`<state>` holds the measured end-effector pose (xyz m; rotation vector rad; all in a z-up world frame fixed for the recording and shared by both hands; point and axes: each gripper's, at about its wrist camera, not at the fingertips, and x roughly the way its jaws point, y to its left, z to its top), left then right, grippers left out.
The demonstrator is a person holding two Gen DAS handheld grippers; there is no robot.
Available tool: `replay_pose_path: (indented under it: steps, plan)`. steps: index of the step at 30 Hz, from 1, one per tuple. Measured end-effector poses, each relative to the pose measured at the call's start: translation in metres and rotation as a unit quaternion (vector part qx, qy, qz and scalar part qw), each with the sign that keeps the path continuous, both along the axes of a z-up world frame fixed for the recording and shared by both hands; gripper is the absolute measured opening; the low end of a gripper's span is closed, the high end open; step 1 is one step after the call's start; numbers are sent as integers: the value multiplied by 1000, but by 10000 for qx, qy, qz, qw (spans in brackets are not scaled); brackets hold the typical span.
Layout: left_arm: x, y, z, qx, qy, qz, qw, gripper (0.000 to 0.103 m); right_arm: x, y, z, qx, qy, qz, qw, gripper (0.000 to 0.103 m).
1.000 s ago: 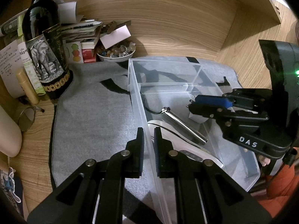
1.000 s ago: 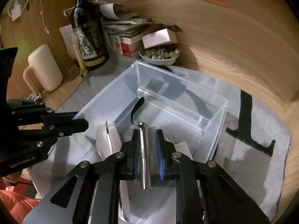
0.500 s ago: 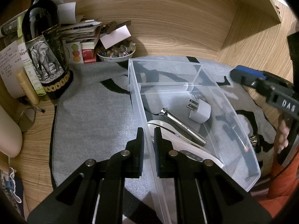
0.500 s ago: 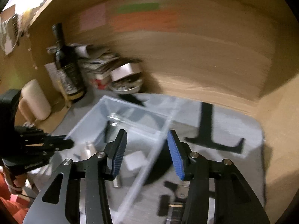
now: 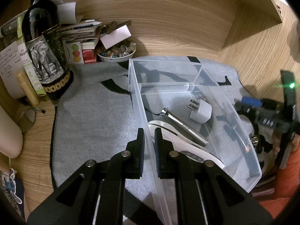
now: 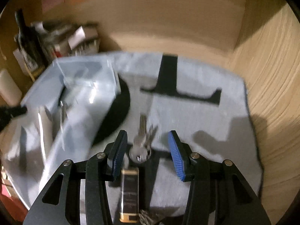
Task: Organize rigid objects
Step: 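Grasp the keys by their ring with the right gripper, then carry the keys over the box and lower them inside with the right gripper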
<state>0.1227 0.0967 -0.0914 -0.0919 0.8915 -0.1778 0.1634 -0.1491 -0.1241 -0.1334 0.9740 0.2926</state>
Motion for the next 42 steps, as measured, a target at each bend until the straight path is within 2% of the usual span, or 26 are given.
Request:
replay_pose_path:
  steps: [6,15,18,20,22,29,42]
  plan:
    - [0,0,0,-21,3,19,10000,10,9,1,-18,17,343,38,9994,42]
    - [0,1,-1,-21,7,4,10000,10,19,11,-26,-142,362,232,9990,42]
    - [0,1,-1,-24,2,10,10000,10,22,10,-26,-99,326,213,9992,34]
    - [-1,0,-1,-33,-1,13,10000,10,23,7,-26,-21,320,161,9994,25]
    - [0,0,0,-31,-1,12,10000,10,24,5,-25,59,303,121,9994,23]
    - [-1,0,-1,-25,0,8,10000,10,15,0,-14,149,25,-8,9999,22]
    - [-1,0,0,-32,-3,10,10000,10,4,-1,45,474,-886,-67,9949,22]
